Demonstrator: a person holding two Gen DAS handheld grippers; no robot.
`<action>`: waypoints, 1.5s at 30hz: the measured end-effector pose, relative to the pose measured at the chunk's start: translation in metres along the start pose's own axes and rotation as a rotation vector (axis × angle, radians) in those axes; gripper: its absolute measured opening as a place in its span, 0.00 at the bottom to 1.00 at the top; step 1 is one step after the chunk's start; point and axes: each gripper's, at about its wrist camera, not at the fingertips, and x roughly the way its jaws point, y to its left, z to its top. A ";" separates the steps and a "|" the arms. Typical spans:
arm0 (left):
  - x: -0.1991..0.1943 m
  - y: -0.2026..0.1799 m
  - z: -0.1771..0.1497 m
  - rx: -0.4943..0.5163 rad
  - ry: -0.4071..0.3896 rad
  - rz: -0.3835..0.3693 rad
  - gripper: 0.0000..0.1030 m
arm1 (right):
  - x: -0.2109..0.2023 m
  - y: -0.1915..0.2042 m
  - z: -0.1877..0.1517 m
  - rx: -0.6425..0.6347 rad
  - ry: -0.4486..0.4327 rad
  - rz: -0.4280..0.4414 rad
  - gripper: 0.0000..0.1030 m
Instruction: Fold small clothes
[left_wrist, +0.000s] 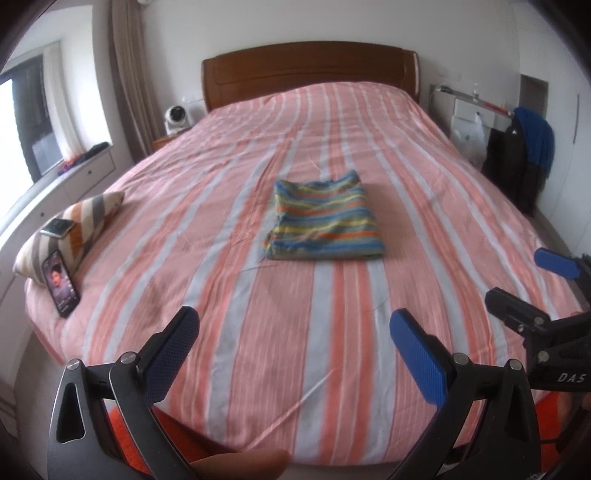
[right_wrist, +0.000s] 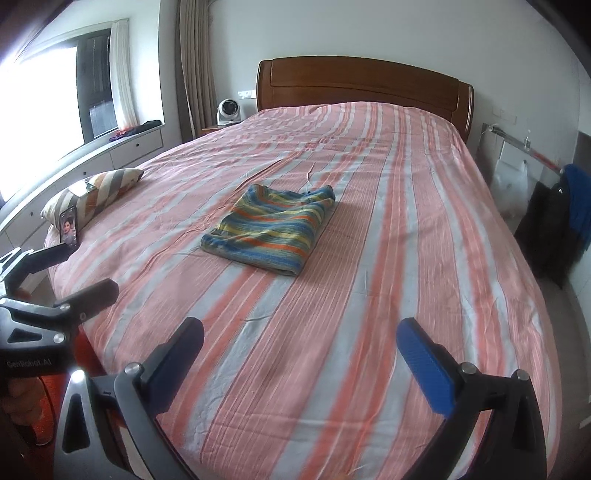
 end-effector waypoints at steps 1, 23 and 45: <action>-0.002 -0.001 0.000 0.007 -0.001 0.008 1.00 | -0.001 0.000 0.000 0.008 0.005 0.002 1.00; -0.015 0.007 0.006 -0.039 0.039 -0.005 1.00 | -0.026 0.015 0.011 0.024 0.044 -0.013 0.99; -0.026 0.016 0.021 -0.038 0.004 0.042 1.00 | -0.035 0.030 0.037 -0.017 0.006 0.015 1.00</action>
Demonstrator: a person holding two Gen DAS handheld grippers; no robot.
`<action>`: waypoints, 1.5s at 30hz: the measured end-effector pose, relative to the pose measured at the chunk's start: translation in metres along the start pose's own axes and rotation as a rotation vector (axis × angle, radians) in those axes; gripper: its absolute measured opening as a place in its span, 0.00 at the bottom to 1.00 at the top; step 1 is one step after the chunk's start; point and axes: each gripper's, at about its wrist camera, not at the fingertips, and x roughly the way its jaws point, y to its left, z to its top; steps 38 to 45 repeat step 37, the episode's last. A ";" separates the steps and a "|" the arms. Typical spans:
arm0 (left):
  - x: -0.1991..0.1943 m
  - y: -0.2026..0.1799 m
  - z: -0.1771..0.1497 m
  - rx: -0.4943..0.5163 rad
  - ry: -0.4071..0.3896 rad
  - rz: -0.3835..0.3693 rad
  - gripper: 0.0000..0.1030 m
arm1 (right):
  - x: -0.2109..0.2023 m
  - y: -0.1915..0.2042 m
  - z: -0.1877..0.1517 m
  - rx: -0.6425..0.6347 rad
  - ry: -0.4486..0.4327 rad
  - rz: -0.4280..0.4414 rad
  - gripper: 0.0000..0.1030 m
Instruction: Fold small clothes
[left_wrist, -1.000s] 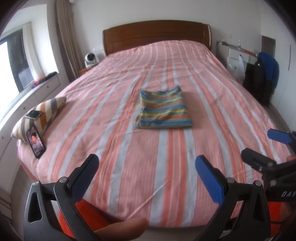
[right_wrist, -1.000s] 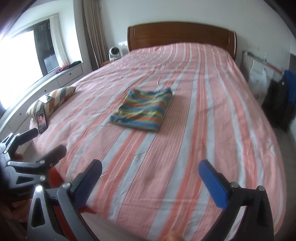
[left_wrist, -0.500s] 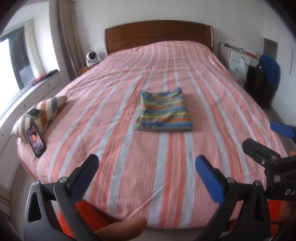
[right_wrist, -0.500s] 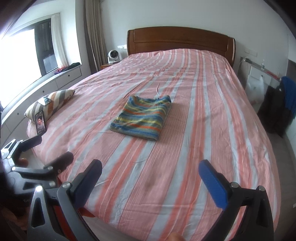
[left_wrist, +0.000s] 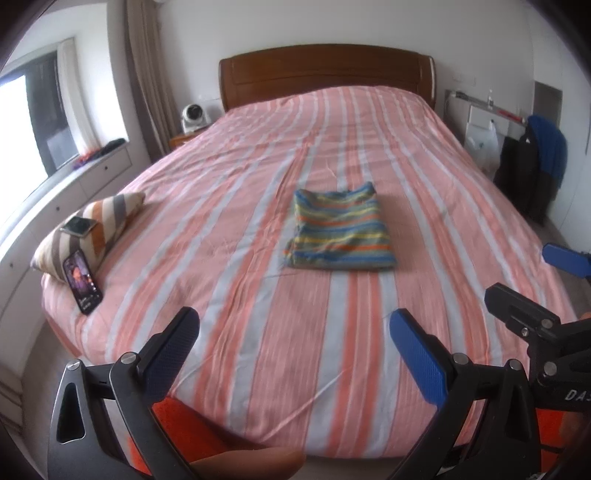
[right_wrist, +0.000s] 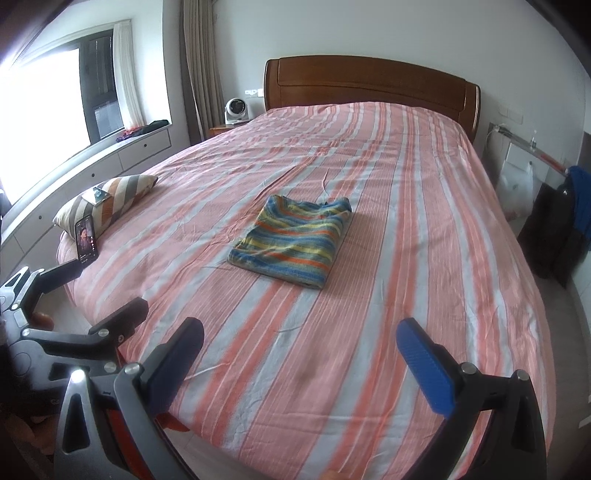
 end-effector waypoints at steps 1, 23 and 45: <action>0.000 0.000 0.000 0.004 -0.003 0.009 1.00 | -0.001 0.001 0.001 -0.002 -0.004 -0.008 1.00; 0.012 0.008 0.002 -0.026 0.044 0.018 1.00 | 0.007 -0.004 -0.002 -0.001 0.017 -0.028 1.00; 0.013 0.005 0.000 -0.022 0.047 0.007 1.00 | 0.010 -0.007 -0.002 0.000 0.022 -0.040 1.00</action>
